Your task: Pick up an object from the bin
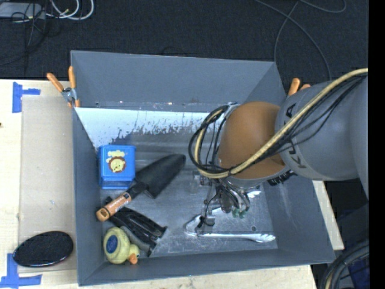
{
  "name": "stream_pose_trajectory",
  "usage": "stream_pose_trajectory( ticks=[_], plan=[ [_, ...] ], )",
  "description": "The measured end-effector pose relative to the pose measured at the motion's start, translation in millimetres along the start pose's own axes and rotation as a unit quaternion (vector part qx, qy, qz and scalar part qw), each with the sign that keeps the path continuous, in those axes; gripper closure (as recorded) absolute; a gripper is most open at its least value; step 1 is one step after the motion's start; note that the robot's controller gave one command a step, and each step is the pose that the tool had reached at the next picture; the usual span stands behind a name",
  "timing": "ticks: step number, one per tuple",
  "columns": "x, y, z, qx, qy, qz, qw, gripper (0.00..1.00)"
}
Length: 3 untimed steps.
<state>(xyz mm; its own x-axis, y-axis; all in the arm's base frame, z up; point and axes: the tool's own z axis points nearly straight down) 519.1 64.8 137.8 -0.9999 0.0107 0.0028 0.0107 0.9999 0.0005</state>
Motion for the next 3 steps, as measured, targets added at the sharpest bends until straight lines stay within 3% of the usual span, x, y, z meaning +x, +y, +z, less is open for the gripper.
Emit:
stream_pose_trajectory(
  ticks=[1, 2, 3],
  plan=[
    [0.0, 0.0, 0.0, 0.000, 0.0000, 0.000, 1.0000, 0.00],
    [32.9, -8.6, 55.9, 0.000, -0.0007, 0.012, 0.9999, 0.00],
    [24.4, -32.5, 66.1, -0.001, -0.0046, 0.000, 1.0000, 0.00]
  ],
)
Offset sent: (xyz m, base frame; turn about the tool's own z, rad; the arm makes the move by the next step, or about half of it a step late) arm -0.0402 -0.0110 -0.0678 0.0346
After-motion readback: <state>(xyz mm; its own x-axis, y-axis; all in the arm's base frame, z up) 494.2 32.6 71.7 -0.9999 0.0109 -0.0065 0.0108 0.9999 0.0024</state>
